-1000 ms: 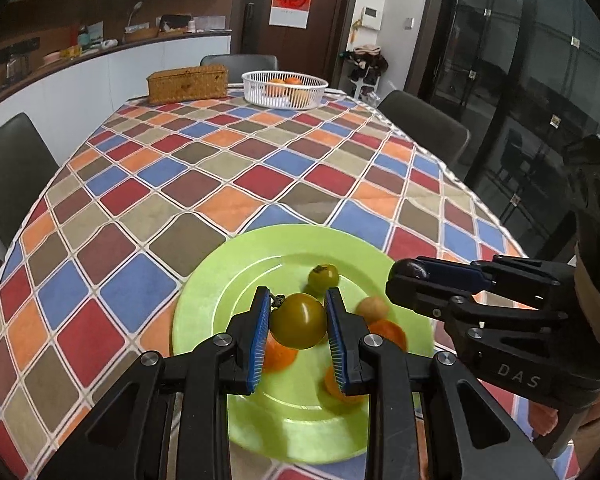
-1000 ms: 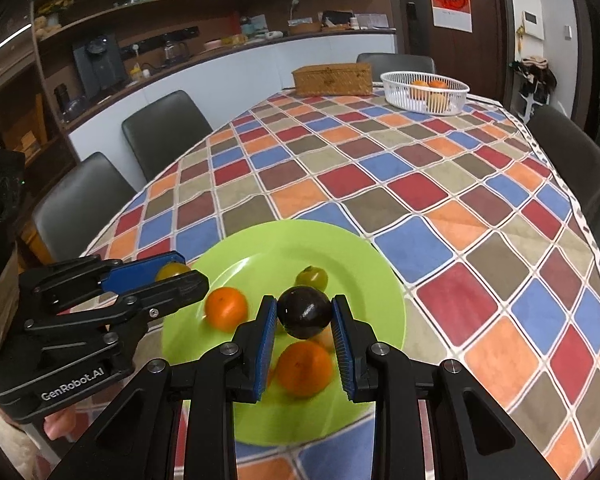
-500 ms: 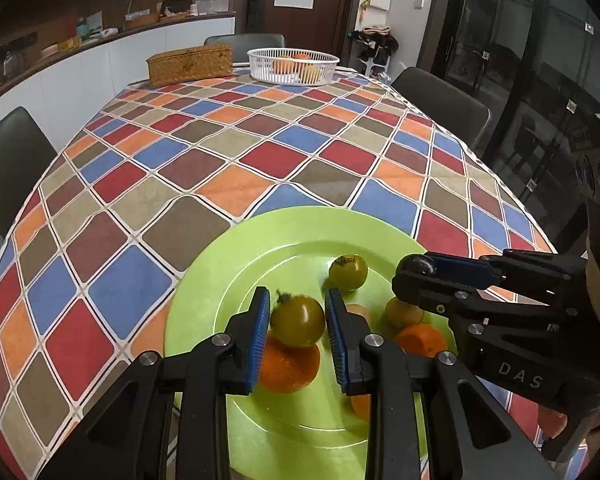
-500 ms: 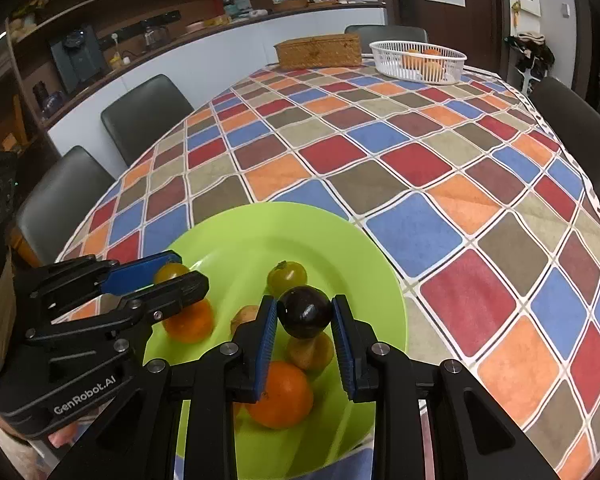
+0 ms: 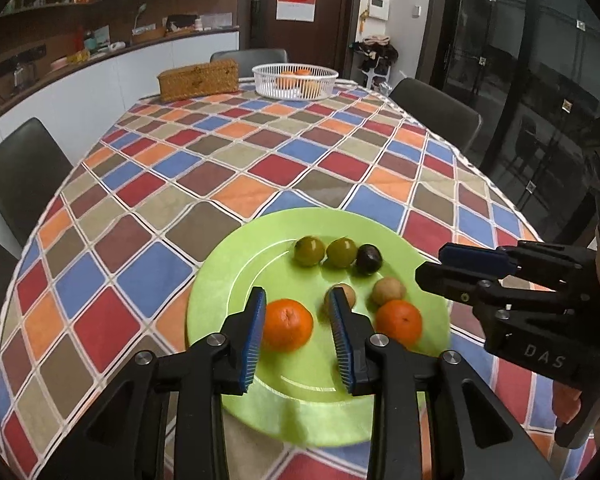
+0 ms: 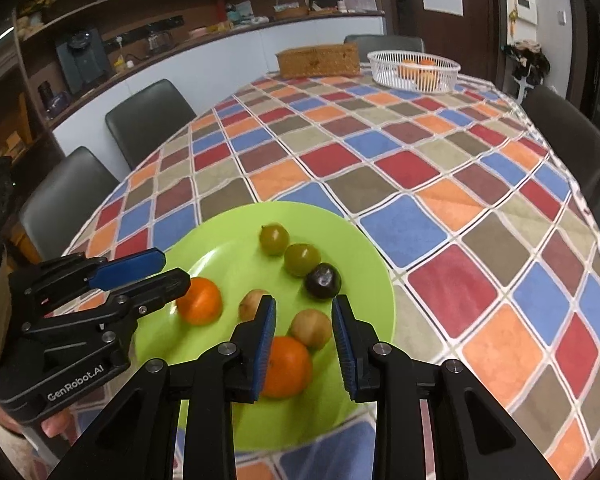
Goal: Organize fruits
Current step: 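Lower the lime and plum onto the green plate and open both tools, then move both tools back toward the last orange and plum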
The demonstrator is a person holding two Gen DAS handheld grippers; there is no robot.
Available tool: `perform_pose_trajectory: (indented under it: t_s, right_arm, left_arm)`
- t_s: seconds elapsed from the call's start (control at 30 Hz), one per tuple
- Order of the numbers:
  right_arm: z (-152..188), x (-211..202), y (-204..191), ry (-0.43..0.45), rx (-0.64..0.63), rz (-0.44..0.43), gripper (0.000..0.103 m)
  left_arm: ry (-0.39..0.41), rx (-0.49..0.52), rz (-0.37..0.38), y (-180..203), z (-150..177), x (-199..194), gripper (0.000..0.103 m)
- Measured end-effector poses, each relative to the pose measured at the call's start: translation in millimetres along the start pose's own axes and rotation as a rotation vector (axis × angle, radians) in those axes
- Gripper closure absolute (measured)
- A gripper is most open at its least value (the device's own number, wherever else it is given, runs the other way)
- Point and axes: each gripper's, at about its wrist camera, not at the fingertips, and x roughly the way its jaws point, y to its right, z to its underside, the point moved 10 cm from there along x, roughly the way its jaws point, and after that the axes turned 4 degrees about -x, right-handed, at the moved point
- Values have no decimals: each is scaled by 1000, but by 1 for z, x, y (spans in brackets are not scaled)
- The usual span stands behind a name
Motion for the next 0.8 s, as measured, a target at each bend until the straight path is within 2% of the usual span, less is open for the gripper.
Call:
perform_pose_trajectory:
  t_s: [0.17,0.53,0.6,0.8]
  right_arm:
    - [0,-38,-10,64,-37,11,66]
    - [23,-101,-29,125,-117,29,66]
    - [29,-112,-31,136,-124,35,56]
    - [47,-136,-35,154,-140,44,55]
  left_arm:
    - [43,25,-6,11,4,-33,67]
    - [127,73,3,39,25,-97,55]
    - [139,82,5,44,27,-106,52]
    - [160,114,7,62,43,-127,45]
